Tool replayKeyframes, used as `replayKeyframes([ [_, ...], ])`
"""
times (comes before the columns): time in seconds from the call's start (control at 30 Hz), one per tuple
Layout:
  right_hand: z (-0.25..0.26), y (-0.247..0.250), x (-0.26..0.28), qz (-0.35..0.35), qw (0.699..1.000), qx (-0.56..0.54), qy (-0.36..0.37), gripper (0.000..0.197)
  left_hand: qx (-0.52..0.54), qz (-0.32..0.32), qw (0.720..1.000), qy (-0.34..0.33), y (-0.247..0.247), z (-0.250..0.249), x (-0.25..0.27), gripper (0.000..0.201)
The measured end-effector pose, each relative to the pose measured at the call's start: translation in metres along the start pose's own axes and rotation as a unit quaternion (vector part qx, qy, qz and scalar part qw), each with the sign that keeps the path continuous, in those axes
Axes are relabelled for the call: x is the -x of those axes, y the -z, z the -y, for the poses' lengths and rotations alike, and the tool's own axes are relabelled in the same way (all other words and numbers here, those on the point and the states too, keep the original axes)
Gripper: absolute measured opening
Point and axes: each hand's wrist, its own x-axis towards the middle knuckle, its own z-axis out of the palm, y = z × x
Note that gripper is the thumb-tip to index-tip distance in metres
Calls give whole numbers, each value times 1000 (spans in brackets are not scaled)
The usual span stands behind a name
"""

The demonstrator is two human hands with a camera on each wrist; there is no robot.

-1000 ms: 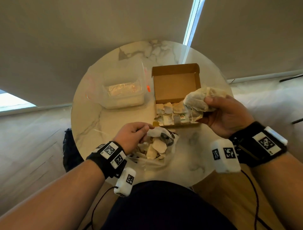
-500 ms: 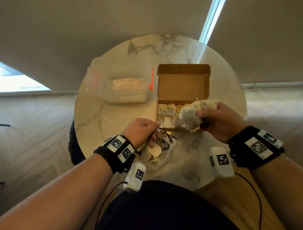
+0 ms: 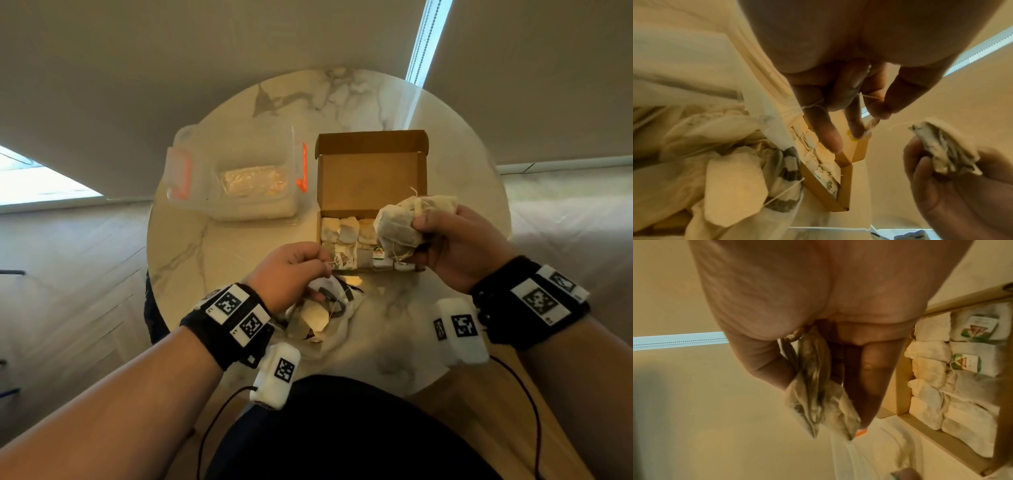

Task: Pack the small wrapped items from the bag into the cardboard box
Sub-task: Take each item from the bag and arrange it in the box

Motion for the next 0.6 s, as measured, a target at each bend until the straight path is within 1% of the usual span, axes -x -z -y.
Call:
replayKeyframes([
  [0.1,-7,4,0,-8,1000,6,-8,39,58,3,998,-22,1,-5,2,31],
  [0.17,-10,5,1,-1,1000,11,-16,35,93,-2,995,-39,3,-7,3,28],
  [0.23,-12,6,1,7,1000,9,-22,33,110,-27,992,-57,4,-8,4,25],
  [0.33,-11,5,2,20,999,13,-24,33,87,-89,988,-96,6,-8,4,38],
  [0.4,-11,3,3,31,999,24,-26,39,69,-120,983,-118,7,-10,5,43],
  [0.43,-11,1,4,35,999,25,-29,43,65,-133,981,-123,8,-10,6,45],
  [0.5,-13,-2,4,43,998,10,-41,46,55,-149,978,-137,10,-14,9,40],
  [0.53,-15,-5,5,48,998,0,-47,42,48,-155,976,-144,10,-16,11,37],
  [0.6,-18,-9,4,52,997,0,-60,27,35,-163,973,-157,10,-20,14,34],
])
